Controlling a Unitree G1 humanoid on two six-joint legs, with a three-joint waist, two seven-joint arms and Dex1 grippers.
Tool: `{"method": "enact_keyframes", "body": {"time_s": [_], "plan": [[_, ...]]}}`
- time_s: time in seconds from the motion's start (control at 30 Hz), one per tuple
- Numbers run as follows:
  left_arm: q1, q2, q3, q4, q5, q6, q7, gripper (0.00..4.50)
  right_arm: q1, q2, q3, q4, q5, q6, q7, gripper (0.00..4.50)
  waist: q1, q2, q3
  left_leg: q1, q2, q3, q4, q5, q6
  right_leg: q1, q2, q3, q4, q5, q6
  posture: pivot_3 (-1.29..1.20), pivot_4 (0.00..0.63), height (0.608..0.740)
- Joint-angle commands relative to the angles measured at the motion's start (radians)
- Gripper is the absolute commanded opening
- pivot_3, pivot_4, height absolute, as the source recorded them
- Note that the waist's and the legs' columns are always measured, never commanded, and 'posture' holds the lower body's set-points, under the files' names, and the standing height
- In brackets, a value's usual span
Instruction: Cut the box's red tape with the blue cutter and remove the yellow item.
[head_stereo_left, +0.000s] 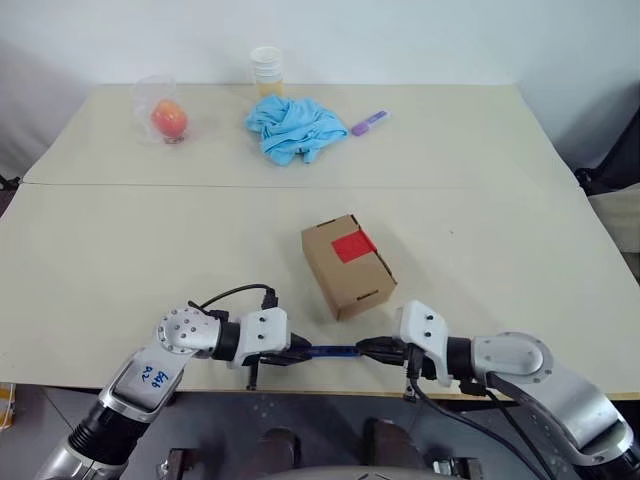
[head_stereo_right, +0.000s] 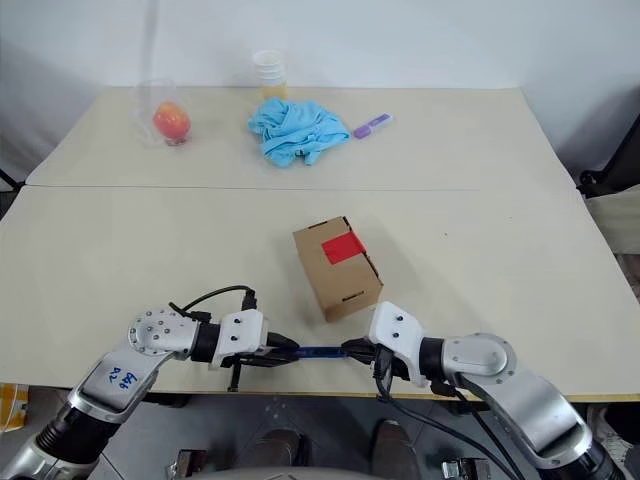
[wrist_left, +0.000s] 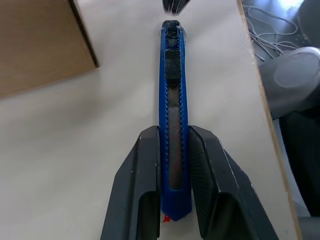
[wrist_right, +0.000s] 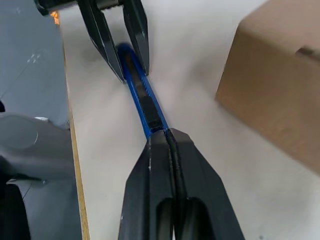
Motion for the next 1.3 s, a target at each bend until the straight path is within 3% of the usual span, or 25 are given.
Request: {"method": "enact_keyframes", "body": {"time_s": [0.03, 0.67, 0.97, 1.03, 1.1, 1.17, 1.3], "plan": [[0.003, -0.001, -0.027, -0.029, 0.002, 0.02, -0.002, 0.46, -0.017, 0.022, 0.021, 0.011, -0.019, -0.016, 0.007, 0.03, 0.0, 0.0, 0.0, 0.0, 0.0, 0.0, 0.0, 0.0, 0.0, 0.0, 0.0, 0.0, 0.0, 0.0, 0.0, 0.0, 0.15, 0.74], [0.01, 0.005, -0.046, -0.102, -0.005, 0.101, 0.011, 0.46, -0.002, 0.12, 0.159, 0.149, -0.156, -0.151, 0.035, 0.03, -0.001, 0.0, 0.0, 0.0, 0.0, 0.0, 0.0, 0.0, 0.0, 0.0, 0.0, 0.0, 0.001, 0.0, 0.0, 0.0, 0.15, 0.74], [-0.005, -0.015, -0.061, -0.092, -0.001, 0.101, 0.015, 0.46, 0.01, 0.159, 0.158, 0.227, -0.186, -0.228, 0.04, 0.03, -0.001, 0.0, -0.001, 0.002, 0.0, 0.0, 0.001, 0.0, 0.0, 0.002, 0.0, 0.0, 0.001, 0.0, 0.0, 0.0, 0.15, 0.74], [-0.003, -0.017, -0.051, -0.076, 0.001, 0.069, 0.016, 0.46, 0.046, 0.158, 0.092, 0.188, -0.104, -0.231, 0.063, 0.03, 0.001, -0.001, -0.001, 0.002, 0.0, 0.0, 0.001, 0.0, 0.0, 0.002, 0.0, 0.0, 0.001, 0.0, 0.0, 0.0, 0.15, 0.74], [0.009, -0.02, -0.023, -0.04, 0.001, -0.007, 0.022, 0.46, 0.108, 0.146, -0.055, 0.097, 0.063, -0.175, 0.073, 0.19, 0.006, 0.0, 0.0, 0.001, -0.001, -0.001, 0.002, 0.0, 0.0, 0.002, 0.0, 0.0, 0.001, 0.0, 0.0, 0.0, 0.15, 0.74], [0.024, -0.021, 0.004, -0.003, -0.003, -0.09, 0.027, 0.46, 0.151, 0.123, -0.183, 0.023, 0.205, -0.092, 0.064, 0.61, 0.003, 0.0, 0.0, 0.0, 0.001, -0.003, 0.002, -0.001, 0.001, 0.002, -0.001, 0.0, 0.001, 0.0, 0.0, 0.0, 0.15, 0.74], [0.061, -0.029, 0.075, 0.081, -0.026, -0.387, 0.012, 0.46, 0.195, 0.022, -0.444, -0.07, 0.556, 0.141, -0.029, 1.96, -0.003, 0.001, 0.001, -0.001, 0.002, -0.001, 0.003, -0.001, 0.001, 0.001, -0.002, 0.0, -0.001, 0.001, 0.001, 0.0, 0.15, 0.74]]}}
